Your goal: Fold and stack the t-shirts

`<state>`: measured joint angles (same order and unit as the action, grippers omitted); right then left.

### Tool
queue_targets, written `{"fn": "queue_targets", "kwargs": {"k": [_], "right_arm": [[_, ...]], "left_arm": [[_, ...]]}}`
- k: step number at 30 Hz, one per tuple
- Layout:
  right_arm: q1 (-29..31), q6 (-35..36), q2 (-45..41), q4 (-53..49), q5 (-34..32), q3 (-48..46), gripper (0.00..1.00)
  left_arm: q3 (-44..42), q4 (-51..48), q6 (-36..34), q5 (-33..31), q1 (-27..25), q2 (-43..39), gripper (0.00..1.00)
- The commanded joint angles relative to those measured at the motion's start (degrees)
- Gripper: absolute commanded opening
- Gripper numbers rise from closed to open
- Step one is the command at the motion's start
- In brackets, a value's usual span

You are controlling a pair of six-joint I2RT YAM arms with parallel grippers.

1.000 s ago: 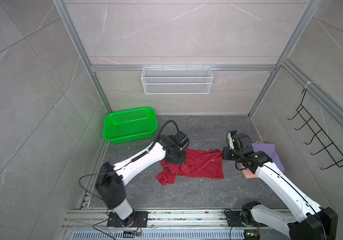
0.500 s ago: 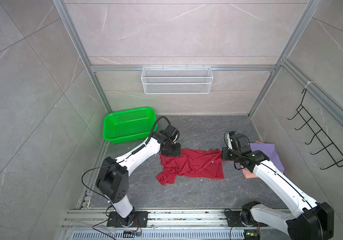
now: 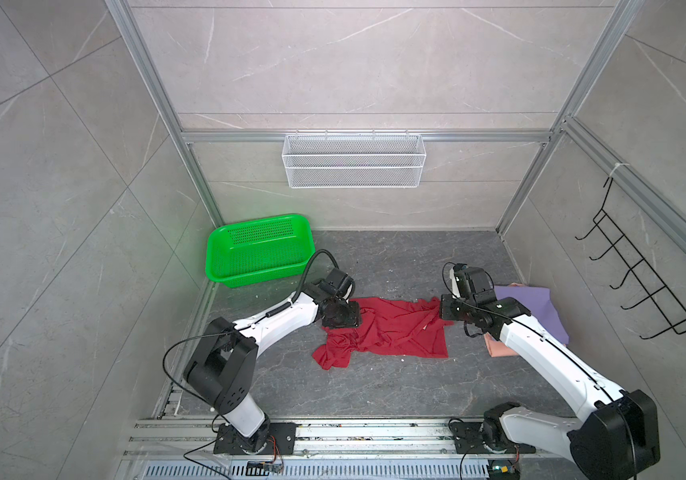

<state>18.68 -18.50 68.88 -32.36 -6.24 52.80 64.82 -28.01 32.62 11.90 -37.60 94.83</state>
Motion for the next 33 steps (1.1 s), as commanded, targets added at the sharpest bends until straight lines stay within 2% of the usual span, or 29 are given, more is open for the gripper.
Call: {"fn": "queue_targets", "kwargs": {"k": [1,8,11,13,18,20,25,29,33], "right_arm": [[-0.16,-1.52,-1.72,-1.01,-1.17,0.6,0.0],[-0.17,-1.58,-1.54,-1.4,-1.74,0.79,0.0],[-0.14,-1.64,-1.14,-1.22,-1.5,0.99,0.0],[-0.18,-1.62,-0.94,-1.13,-1.49,1.09,0.0],[-0.21,-1.63,-0.83,-1.13,-1.64,0.99,0.0],[-0.18,-1.71,-0.98,-1.04,-1.66,0.88,0.0],[-0.21,-2.04,-2.32,-1.13,-2.64,1.0,0.0],[-0.21,-2.5,-4.97,-1.61,-5.18,3.9,0.0],[-0.2,-1.36,-8.94,-2.06,-6.73,9.93,0.0]], "left_arm": [[1.43,3.78,0.83,2.42,0.78,2.57,0.51],[1.26,5.64,1.74,2.78,1.09,4.11,0.46],[0.94,6.55,2.25,2.86,1.13,4.36,0.39],[0.69,7.11,2.75,3.1,1.12,4.34,0.29],[-0.12,8.62,3.59,3.96,1.12,4.16,0.13],[-0.22,8.77,3.59,4.13,1.13,3.98,0.0],[-0.09,7.74,2.88,3.43,1.13,0.12,0.0],[3.46,2.61,-0.12,-0.65,1.98,-9.06,0.0],[8.65,-3.93,-3.92,-7.69,4.47,-20.11,0.0]]}}
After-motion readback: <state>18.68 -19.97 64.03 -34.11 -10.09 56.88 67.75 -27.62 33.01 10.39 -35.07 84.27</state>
